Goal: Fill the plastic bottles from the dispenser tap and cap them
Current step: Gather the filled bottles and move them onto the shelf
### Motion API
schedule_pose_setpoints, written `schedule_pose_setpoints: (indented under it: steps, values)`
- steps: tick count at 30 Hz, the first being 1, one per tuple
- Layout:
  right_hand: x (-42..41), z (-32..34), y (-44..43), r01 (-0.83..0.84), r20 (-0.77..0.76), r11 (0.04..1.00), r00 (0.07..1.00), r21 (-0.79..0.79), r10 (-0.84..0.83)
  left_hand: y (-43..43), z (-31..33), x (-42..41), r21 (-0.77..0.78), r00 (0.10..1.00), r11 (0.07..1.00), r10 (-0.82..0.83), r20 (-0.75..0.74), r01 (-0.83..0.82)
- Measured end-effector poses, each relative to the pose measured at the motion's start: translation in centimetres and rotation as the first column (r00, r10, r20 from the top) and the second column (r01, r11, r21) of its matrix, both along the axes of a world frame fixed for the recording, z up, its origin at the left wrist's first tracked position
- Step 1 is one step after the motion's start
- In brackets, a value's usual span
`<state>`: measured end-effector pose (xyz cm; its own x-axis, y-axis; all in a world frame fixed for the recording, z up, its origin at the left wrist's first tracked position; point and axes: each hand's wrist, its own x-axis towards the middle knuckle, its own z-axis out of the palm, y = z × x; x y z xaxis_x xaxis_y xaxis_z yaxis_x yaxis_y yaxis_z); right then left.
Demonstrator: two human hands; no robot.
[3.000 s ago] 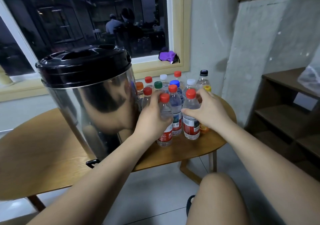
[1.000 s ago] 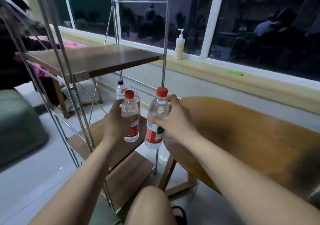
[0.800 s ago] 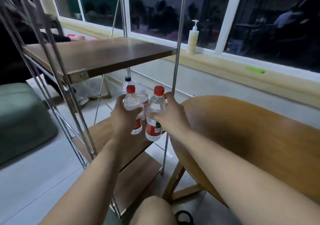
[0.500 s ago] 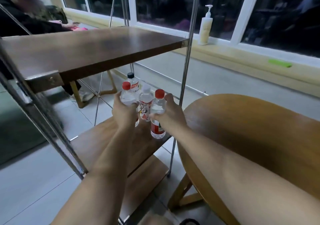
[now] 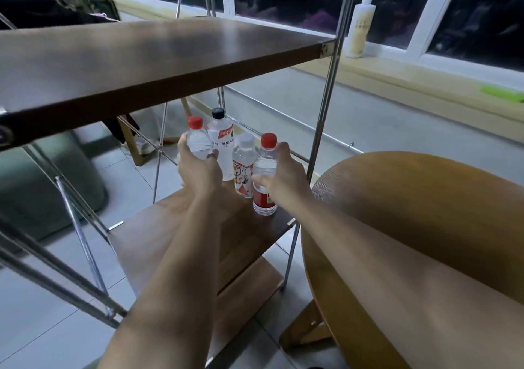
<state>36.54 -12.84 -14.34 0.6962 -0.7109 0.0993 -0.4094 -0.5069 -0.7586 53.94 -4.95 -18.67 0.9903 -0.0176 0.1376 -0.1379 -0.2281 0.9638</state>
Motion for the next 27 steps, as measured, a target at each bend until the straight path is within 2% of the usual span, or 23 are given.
schedule_pose_setpoints:
  steps: [7, 10, 12, 14, 22, 27]
  values:
    - [-0.5, -0.1, -0.8, -0.055, -0.024, 0.998, 0.998, -0.001, 0.055, -0.1, -0.7, -0.4, -0.034, 1.000, 0.999, 0.011, -0.021, -0.012]
    - [-0.9, -0.2, -0.4, -0.033, -0.036, 0.999, 0.999, -0.010, 0.033, 0.8, -1.4, -1.3, -0.094, 0.996, 0.996, -0.005, -0.090, -0.003]
    - [-1.3, -0.1, 0.1, -0.003, -0.031, 1.000, 1.000, -0.016, 0.002, 1.5, -2.0, -1.9, -0.057, 0.996, 0.998, -0.010, -0.092, 0.005]
    - [-2.0, 0.4, 0.7, 0.015, -0.029, 1.000, 0.999, -0.012, -0.015, 2.2, -2.2, -3.2, 0.002, 0.998, 0.999, -0.041, -0.050, 0.042]
    - [-6.7, 4.2, 4.0, 0.061, 0.032, 0.997, 0.998, -0.037, -0.060, 5.7, 2.6, -10.8, -0.022, 0.962, 0.964, -0.264, 0.069, 0.266]
    - [-12.5, 7.1, 6.8, 0.139, 0.121, 0.987, 0.984, -0.076, -0.129, 8.1, 7.1, -17.5, 0.024, 0.869, 0.893, -0.442, 0.220, 0.449]
